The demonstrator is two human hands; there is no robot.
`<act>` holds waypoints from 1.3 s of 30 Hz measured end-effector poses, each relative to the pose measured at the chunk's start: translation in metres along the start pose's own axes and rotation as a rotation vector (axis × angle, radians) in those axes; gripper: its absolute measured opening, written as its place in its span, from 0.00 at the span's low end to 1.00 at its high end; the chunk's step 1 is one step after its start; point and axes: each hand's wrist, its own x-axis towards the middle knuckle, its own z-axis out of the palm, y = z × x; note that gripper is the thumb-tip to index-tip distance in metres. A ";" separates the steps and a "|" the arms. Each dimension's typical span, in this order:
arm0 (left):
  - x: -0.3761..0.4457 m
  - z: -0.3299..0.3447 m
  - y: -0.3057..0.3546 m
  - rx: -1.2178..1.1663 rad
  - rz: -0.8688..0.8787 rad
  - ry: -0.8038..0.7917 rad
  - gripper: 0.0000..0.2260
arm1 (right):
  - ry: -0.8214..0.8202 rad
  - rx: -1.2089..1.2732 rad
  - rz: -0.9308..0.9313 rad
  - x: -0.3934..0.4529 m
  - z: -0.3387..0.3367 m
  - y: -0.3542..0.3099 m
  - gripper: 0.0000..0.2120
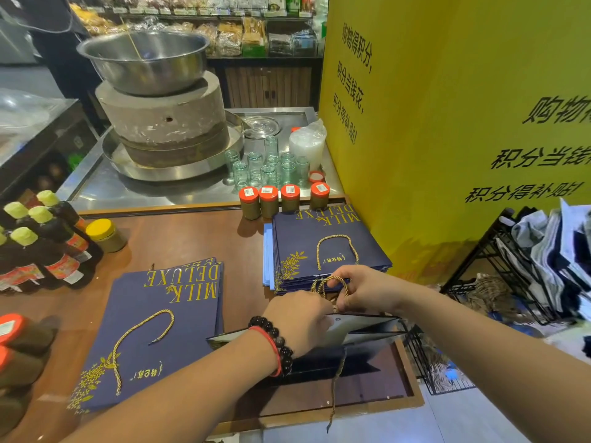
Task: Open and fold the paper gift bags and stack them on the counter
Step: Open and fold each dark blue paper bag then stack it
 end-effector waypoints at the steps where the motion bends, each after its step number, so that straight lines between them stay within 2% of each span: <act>1: -0.001 0.000 0.000 0.001 0.003 0.010 0.10 | -0.002 -0.009 -0.007 0.000 0.000 0.000 0.16; 9: -0.001 -0.003 0.001 0.007 0.011 0.024 0.10 | 0.008 -0.075 -0.048 0.005 0.003 0.006 0.15; 15: -0.001 -0.004 0.001 -0.010 -0.008 0.019 0.09 | -0.036 -0.141 -0.088 0.004 0.005 0.002 0.11; 19: 0.001 -0.005 0.002 -0.012 -0.051 0.043 0.10 | -0.016 -0.219 -0.054 0.003 0.010 -0.005 0.21; 23: 0.004 -0.004 0.005 -0.006 -0.066 0.068 0.09 | 0.010 -0.139 0.027 -0.002 0.012 -0.010 0.30; 27: 0.005 -0.003 0.009 0.021 -0.022 0.070 0.11 | 0.005 -0.016 0.075 -0.009 0.009 -0.014 0.34; 32: 0.008 0.001 0.008 -0.025 0.016 0.028 0.12 | -0.023 -0.082 0.083 -0.018 0.007 -0.012 0.38; 34: 0.008 0.000 0.005 -0.061 0.011 0.024 0.11 | 0.066 -0.139 0.023 -0.021 0.008 -0.005 0.34; 35: 0.009 -0.001 0.004 -0.069 0.005 0.027 0.11 | 0.166 -0.190 -0.034 -0.023 0.009 -0.001 0.29; 38: 0.010 -0.003 0.001 -0.098 -0.009 0.045 0.08 | 0.537 -0.437 -0.335 -0.028 0.015 0.013 0.06; 39: 0.011 -0.002 0.000 -0.107 -0.013 0.047 0.08 | 0.607 -0.494 -0.430 -0.030 0.019 0.016 0.05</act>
